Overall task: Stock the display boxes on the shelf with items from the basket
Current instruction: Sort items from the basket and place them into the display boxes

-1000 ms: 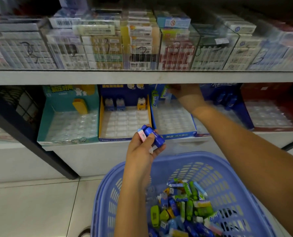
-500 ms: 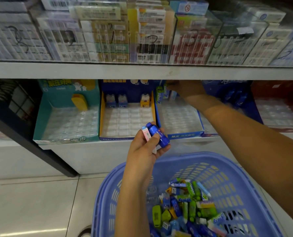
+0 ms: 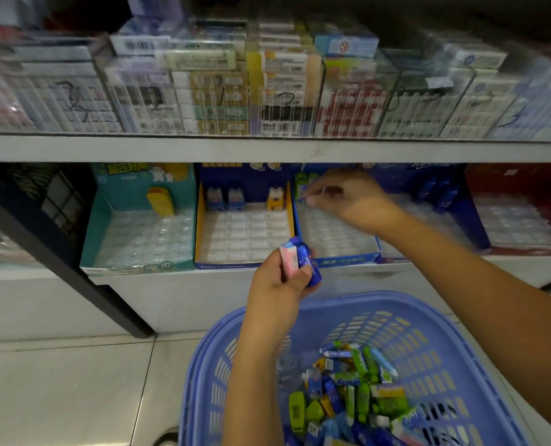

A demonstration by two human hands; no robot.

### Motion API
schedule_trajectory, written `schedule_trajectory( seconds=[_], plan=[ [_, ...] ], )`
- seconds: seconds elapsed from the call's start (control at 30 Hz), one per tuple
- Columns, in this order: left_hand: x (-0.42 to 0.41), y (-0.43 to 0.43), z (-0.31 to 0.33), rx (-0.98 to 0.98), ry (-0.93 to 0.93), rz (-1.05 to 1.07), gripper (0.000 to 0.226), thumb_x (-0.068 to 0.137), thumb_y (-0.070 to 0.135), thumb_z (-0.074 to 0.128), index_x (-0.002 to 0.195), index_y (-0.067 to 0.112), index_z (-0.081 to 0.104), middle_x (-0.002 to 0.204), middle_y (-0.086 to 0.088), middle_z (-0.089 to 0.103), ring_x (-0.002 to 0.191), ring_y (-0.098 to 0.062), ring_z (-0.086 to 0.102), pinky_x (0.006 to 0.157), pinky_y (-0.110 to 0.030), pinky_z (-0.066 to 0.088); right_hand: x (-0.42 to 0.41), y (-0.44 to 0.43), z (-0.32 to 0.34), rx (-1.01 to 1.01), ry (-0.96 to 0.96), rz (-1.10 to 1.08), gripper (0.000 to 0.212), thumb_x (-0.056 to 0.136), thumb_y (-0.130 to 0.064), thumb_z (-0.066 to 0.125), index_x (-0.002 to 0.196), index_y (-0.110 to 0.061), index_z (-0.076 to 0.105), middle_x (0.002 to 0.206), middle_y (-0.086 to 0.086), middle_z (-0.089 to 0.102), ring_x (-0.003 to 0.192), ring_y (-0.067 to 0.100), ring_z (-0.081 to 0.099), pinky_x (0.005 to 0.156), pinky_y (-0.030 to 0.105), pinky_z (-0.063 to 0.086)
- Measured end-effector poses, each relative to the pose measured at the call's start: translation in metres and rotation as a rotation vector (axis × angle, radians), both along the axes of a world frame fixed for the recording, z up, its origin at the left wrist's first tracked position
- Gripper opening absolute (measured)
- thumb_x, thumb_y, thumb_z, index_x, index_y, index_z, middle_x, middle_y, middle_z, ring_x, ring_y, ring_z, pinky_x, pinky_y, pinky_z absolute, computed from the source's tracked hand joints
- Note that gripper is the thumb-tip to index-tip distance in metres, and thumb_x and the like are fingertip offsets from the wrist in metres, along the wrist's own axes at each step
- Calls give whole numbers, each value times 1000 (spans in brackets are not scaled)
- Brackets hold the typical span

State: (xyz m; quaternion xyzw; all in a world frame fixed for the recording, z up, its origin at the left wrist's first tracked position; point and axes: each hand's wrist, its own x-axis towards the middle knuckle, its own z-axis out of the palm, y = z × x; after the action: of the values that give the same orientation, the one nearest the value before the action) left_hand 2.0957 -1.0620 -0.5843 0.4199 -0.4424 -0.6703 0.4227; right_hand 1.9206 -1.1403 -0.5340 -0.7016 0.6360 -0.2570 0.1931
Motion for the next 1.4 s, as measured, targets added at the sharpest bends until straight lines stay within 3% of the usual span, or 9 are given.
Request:
schedule_trajectory(
  seconds=[0.1,0.27,0.43,0.63,0.77,0.87,1.13,1.27,1.4],
  plan=[
    [-2,3,2,-200,-263,5,28,95,9,54,121,17,57,90,3,64,79,-1,60,72,-14,52,12,49,11,149,-235,226,26,70,-45,73,95,-41,70,97,-19,65,89,1,61,78,18,50],
    [-3,14,11,-318,-379,-119,18,96,17,54,114,19,56,81,6,58,68,-1,55,59,-17,47,12,81,12,90,-129,323,34,75,-24,77,106,-33,68,110,-10,54,94,6,52,77,15,45],
    [5,17,21,-203,-201,-358,23,94,7,56,115,13,61,110,-14,67,100,-25,65,85,-33,56,6,86,24,183,-267,312,23,64,-28,82,83,-23,70,88,-1,67,78,22,60,72,35,51],
    [2,22,16,-45,-67,-396,32,95,1,50,122,18,56,115,-6,65,95,-11,63,80,-24,56,-16,64,19,-32,-662,-39,14,68,-8,77,78,-12,68,64,-2,71,54,5,64,56,14,52],
    [-3,17,11,2,-16,-233,35,95,0,49,126,15,55,111,-3,66,92,-11,64,78,-25,57,-35,25,3,-151,-410,-260,22,81,-5,71,102,-1,67,86,6,67,65,-5,61,62,5,46],
    [-2,12,6,41,21,-112,34,95,2,51,127,11,57,107,0,69,86,-8,67,76,-24,57,-41,-7,-10,-148,-199,-310,23,85,-11,68,104,0,65,98,10,67,82,10,57,65,3,37],
    [6,-1,-1,94,136,24,26,93,5,55,111,23,64,107,-1,71,94,-15,69,74,-24,58,-44,-43,-28,-141,-114,-271,23,91,-13,60,110,0,65,112,17,67,97,14,56,66,-10,29],
    [7,-5,-4,101,176,41,33,92,6,56,124,13,60,113,-7,69,99,-19,68,77,-27,58,-51,-47,-30,-70,-52,-232,23,91,-14,61,110,-2,65,113,14,66,105,24,60,74,5,33],
    [5,-5,-5,98,226,31,32,92,8,57,120,21,62,106,-6,71,99,-19,69,76,-24,57,-49,-45,-34,-98,127,-187,19,88,-11,63,103,0,67,104,18,68,98,28,61,82,22,41]
  ],
)
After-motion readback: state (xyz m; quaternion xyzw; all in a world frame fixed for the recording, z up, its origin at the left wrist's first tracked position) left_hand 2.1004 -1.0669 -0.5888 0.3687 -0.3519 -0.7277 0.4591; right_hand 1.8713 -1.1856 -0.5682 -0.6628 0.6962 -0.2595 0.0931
